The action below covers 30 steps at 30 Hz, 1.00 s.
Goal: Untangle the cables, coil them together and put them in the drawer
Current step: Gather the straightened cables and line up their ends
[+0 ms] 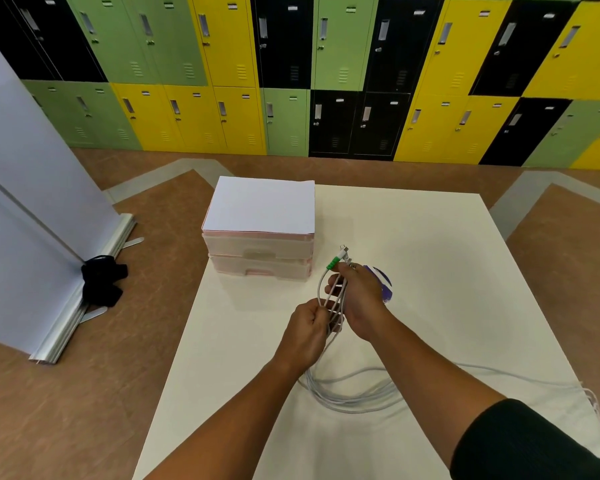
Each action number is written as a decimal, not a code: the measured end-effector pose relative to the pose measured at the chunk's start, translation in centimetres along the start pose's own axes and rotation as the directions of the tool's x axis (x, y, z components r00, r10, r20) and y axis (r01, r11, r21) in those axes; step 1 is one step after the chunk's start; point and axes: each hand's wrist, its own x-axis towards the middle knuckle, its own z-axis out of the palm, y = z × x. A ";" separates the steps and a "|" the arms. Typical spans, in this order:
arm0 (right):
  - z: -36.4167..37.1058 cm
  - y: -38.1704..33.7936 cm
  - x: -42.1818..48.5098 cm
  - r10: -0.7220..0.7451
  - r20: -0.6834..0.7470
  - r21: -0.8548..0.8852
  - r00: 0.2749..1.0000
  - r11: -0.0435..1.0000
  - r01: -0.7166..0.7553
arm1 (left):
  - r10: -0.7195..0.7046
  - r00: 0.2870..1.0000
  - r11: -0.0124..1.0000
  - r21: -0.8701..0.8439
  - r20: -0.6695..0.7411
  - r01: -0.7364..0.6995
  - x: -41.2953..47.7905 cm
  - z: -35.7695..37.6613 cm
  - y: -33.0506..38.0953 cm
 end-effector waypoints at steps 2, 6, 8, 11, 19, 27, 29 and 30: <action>0.0 -0.1 -0.1 -0.021 0.028 -0.062 0.999 0.998 0.023 | -0.002 1.000 1.000 0.018 0.016 0.002 -0.1 0.1 0.0; 0.1 -0.2 -0.2 -0.041 0.045 -0.048 0.998 0.998 0.043 | 0.032 0.999 0.998 -0.054 0.001 -0.032 -0.4 0.3 0.0; 0.3 -0.3 -0.4 -0.014 0.046 -0.006 0.999 1.000 0.014 | 0.053 0.996 0.990 -0.128 -0.066 -0.061 -0.7 0.5 0.1; 0.5 -0.4 -0.4 0.003 0.025 -0.003 1.000 1.000 -0.003 | 0.054 0.985 0.981 -0.177 -0.167 -0.083 -1.0 0.8 0.2; 0.5 -0.1 -0.9 -0.004 -0.031 0.036 1.000 0.999 0.005 | 0.054 0.986 0.991 -0.109 -0.157 -0.072 -1.1 0.8 0.3; -0.3 -0.1 -1.0 -0.069 -0.010 0.111 0.998 0.991 0.069 | 0.011 0.991 0.981 -0.192 -0.130 -0.036 -1.3 0.9 0.4; -0.4 -0.2 -1.1 -0.085 -0.005 0.120 0.996 0.989 0.085 | 0.018 0.993 0.981 -0.188 -0.120 -0.041 -1.2 1.1 0.2; -0.5 -0.3 -1.2 -0.081 0.002 0.140 0.997 0.987 0.080 | 0.019 0.993 0.982 -0.185 -0.114 -0.040 -1.2 1.2 0.2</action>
